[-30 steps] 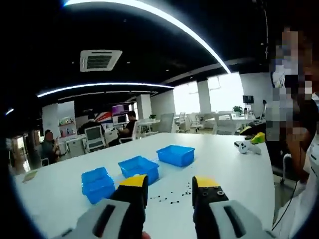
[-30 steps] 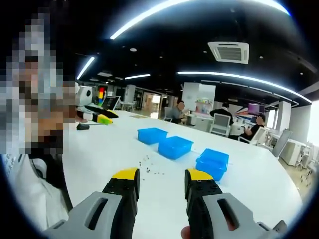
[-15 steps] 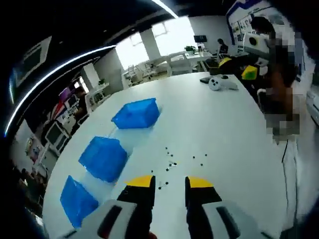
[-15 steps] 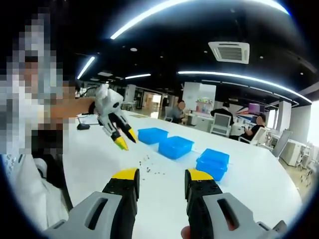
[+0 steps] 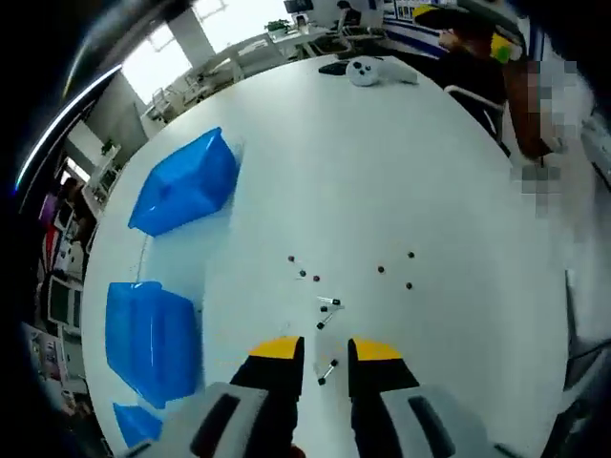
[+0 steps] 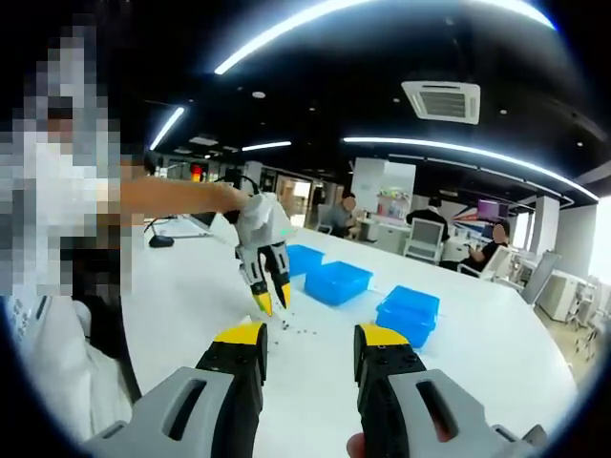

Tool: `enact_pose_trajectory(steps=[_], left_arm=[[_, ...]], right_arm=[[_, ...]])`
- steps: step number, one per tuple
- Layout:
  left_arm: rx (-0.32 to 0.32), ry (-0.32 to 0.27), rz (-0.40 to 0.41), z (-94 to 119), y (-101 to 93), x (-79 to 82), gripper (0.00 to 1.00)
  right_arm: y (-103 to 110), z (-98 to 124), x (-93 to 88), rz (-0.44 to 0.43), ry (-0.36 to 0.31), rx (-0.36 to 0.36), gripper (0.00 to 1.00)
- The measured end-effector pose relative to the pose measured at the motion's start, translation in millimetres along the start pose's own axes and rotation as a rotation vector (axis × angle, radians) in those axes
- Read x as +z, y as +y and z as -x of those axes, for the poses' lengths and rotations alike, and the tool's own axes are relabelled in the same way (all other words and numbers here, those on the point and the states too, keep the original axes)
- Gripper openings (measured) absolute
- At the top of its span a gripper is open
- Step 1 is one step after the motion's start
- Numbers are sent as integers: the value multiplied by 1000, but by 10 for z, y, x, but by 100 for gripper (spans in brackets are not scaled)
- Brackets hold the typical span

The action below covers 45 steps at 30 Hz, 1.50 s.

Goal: Pick up the resistors one by one and place each resistor into its matching bin, sorting the parts by color and model until every resistor is separated into the correct bin for its type

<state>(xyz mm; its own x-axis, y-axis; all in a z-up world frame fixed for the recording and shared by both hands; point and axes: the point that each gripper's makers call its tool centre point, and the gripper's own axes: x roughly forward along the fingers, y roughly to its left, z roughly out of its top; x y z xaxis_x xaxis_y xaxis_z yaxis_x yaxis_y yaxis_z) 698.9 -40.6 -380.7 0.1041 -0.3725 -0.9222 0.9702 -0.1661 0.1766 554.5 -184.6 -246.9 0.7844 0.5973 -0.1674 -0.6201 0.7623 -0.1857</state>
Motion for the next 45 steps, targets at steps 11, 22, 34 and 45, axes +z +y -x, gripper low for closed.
enact_pose_trajectory(steps=[11, 22, 34, 45], left_arm=[[-116, 84, -23, -190, 48, 16, 13], [-176, 121, 288, -186, 38, -40, 5], [-31, -76, 353, 370, 12, 15, 4], [185, -451, 508, 1143, -534, -336, 4]], right_arm=[[-17, 13, 3, 7, 1, -3, 38], [-21, 13, -6, 15, 9, -6, 38], [-1, 6, 12, 16, 6, -2, 38], [17, -30, -14, 11, 13, 7, 38]])
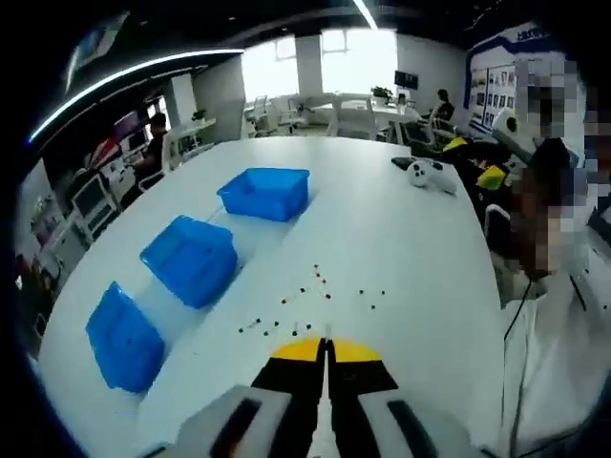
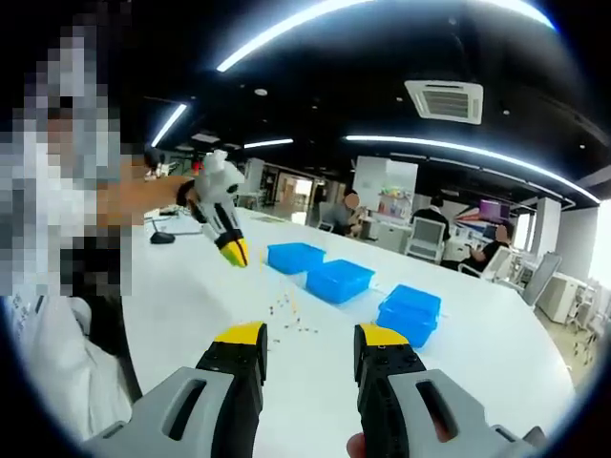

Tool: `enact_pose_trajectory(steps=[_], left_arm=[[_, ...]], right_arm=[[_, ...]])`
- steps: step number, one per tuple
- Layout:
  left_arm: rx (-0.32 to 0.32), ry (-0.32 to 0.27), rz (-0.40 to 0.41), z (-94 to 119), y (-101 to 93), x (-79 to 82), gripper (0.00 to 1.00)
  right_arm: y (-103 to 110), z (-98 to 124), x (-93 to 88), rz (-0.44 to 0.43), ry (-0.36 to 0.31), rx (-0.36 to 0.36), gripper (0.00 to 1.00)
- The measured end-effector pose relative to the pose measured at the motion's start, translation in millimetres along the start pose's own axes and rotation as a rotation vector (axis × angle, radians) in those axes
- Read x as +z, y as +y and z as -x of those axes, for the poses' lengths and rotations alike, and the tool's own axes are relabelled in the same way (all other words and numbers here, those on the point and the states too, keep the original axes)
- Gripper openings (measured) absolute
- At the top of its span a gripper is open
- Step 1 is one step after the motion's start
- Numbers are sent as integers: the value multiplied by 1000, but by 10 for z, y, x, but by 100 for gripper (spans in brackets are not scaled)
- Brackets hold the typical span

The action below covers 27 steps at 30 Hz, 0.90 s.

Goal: Pick up the resistors one by one and place each resistor into its matching bin, sorting the parts by color and model until every resistor is separated into the correct bin for its type

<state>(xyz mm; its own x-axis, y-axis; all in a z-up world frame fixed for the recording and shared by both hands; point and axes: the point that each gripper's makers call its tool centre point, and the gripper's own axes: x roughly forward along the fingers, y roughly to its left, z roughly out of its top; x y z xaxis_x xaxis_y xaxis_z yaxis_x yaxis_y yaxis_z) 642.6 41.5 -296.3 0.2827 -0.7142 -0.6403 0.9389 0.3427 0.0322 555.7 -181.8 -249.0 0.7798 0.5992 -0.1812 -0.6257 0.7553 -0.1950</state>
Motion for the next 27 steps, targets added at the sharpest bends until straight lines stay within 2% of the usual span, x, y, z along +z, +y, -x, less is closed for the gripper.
enact_pose_trajectory(steps=[4, 8, 10, 18, 20, 27], left_arm=[[38, -136, 58, 253, -231, -154, 4], [114, -235, 79, 467, -304, -279, 4], [139, -313, 127, 563, -374, -289, 4], [251, -515, 189, 743, -403, -256, 4], [243, -535, 202, 720, -427, -237, 4], [251, -554, 217, 685, -300, -115, 4]], right_arm=[[18, -33, -24, -3, 6, 3, 38], [49, -76, -68, -7, 18, 9, 38], [72, -83, -82, -6, 23, 14, 38], [78, -92, -91, -9, 24, 19, 38], [81, -92, -87, -10, 23, 21, 38], [75, -67, -69, -8, 18, 17, 38]])
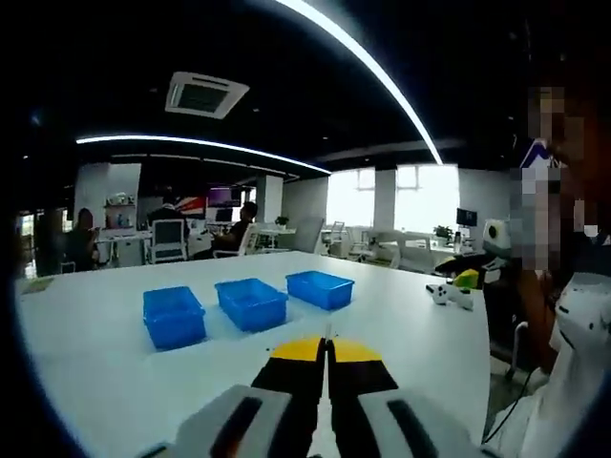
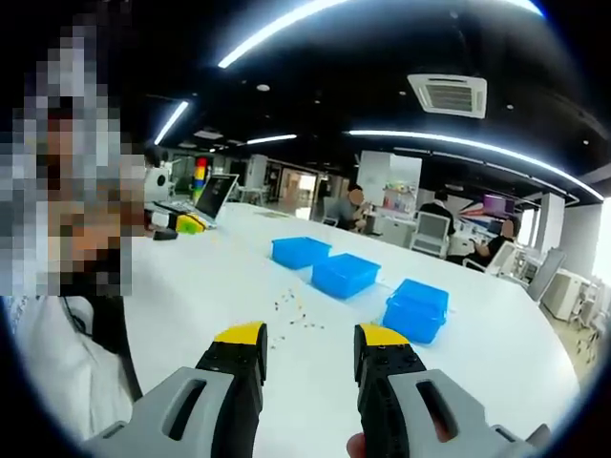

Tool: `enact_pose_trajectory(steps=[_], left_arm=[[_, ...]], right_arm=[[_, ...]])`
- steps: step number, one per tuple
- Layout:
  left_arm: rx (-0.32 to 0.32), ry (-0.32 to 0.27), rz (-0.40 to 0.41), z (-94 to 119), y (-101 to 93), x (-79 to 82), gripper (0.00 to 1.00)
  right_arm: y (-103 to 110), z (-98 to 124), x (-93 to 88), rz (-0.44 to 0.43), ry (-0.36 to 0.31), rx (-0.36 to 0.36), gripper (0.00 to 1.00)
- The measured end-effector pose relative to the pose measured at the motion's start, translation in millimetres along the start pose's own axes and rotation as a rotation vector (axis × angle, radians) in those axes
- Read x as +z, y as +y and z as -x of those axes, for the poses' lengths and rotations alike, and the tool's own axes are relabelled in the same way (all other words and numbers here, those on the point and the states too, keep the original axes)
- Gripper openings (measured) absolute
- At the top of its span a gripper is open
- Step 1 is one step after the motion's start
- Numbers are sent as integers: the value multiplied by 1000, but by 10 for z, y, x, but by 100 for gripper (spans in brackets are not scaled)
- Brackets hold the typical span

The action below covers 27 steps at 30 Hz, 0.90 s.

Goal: Pick up the resistors one by one and place each resistor into its matching bin, sorting the parts by color and model until every resistor is separated into the correct bin for its type

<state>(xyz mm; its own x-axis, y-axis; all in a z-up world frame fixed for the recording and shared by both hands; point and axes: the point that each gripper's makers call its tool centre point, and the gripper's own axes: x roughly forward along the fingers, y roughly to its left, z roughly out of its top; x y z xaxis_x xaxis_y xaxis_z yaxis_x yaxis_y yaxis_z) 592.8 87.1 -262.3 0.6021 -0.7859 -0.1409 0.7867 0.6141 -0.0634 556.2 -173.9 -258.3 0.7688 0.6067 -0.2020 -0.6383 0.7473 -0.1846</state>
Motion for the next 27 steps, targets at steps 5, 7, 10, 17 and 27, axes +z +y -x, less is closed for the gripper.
enact_pose_trajectory(steps=[5, 7, 10, 17, 27], left_arm=[[47, -6, 46, -232, 208, 164, 4], [59, -19, 57, -321, 286, 236, 4], [71, -27, 62, -513, 403, 340, 4], [115, -21, 84, -1048, 802, 505, 4], [193, 3, 77, -1720, 1241, 557, 4]], right_arm=[[-19, 13, 7, -1, -3, -4, 38], [-20, 14, 9, -1, -4, -4, 38], [-29, 29, 17, 0, -6, -7, 38], [-46, 52, 28, -1, -12, -15, 38], [-70, 80, 44, 0, -16, -23, 38]])
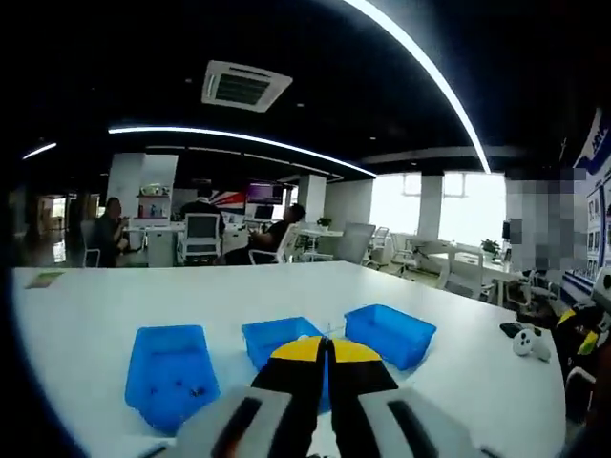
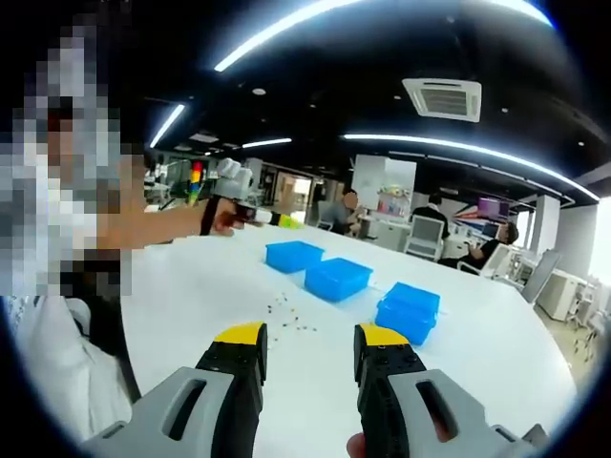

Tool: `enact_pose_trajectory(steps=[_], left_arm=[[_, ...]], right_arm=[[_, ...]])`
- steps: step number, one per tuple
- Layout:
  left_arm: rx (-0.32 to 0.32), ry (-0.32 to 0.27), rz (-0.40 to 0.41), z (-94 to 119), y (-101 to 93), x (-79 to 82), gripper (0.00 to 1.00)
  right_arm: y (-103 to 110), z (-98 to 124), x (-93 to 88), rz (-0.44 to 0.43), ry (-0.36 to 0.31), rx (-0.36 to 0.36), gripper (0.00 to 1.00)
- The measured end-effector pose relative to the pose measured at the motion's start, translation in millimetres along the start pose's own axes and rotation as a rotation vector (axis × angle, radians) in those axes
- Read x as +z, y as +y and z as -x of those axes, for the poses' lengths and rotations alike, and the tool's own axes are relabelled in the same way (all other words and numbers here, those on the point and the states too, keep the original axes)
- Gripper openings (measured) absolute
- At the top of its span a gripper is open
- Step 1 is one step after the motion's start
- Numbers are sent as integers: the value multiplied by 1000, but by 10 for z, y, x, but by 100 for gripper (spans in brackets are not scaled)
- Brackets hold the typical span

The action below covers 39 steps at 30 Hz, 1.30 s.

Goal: Pick up the resistors one by one and place each resistor into its matching bin, sorting the parts by color and model until every resistor is separated into the correct bin for its type

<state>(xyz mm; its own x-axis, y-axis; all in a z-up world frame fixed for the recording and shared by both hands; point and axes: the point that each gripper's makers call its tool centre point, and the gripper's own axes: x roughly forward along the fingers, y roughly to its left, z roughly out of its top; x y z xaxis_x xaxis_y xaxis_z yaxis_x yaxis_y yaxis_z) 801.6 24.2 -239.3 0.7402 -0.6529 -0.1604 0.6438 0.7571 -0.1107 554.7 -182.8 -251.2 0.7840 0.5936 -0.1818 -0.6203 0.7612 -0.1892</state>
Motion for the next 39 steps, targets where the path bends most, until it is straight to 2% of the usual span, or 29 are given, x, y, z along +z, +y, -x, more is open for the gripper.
enact_pose_trajectory(steps=[2, 7, 11, 17, 18, 19, 20, 21, 23, 24, 33, 39], left_arm=[[9, 2, -2, -117, 19, -1, 5], [47, 49, -29, -395, 107, -111, 5], [78, 59, -22, -555, 205, -119, 5], [107, 86, -28, -759, 283, -227, 5], [100, 86, -30, -781, 280, -244, 6], [97, 90, -28, -792, 278, -262, 13], [93, 92, -23, -796, 272, -272, 27], [86, 94, -17, -793, 250, -281, 35], [90, 102, -47, -764, 249, -290, 44], [103, 103, -79, -743, 275, -279, 44], [84, 61, -90, -526, 186, -86, 44], [56, 9, -102, -182, 54, 34, 44]], right_arm=[[0, 4, 4, 0, -2, -1, 38], [-29, 25, 12, -1, -4, -7, 38], [-41, 34, 15, 0, -5, -9, 38], [-49, 33, 15, 0, -5, -9, 38], [-52, 35, 16, 0, -5, -10, 38], [-56, 38, 16, 0, -5, -10, 38], [-61, 42, 18, 0, -5, -12, 38], [-66, 44, 19, 0, -6, -12, 38], [-69, 45, 18, -1, -6, -12, 38], [-69, 44, 15, -2, -6, -12, 38], [-49, 29, 32, 2, -5, -4, 38], [-33, 20, 33, 4, -4, -1, 38]])
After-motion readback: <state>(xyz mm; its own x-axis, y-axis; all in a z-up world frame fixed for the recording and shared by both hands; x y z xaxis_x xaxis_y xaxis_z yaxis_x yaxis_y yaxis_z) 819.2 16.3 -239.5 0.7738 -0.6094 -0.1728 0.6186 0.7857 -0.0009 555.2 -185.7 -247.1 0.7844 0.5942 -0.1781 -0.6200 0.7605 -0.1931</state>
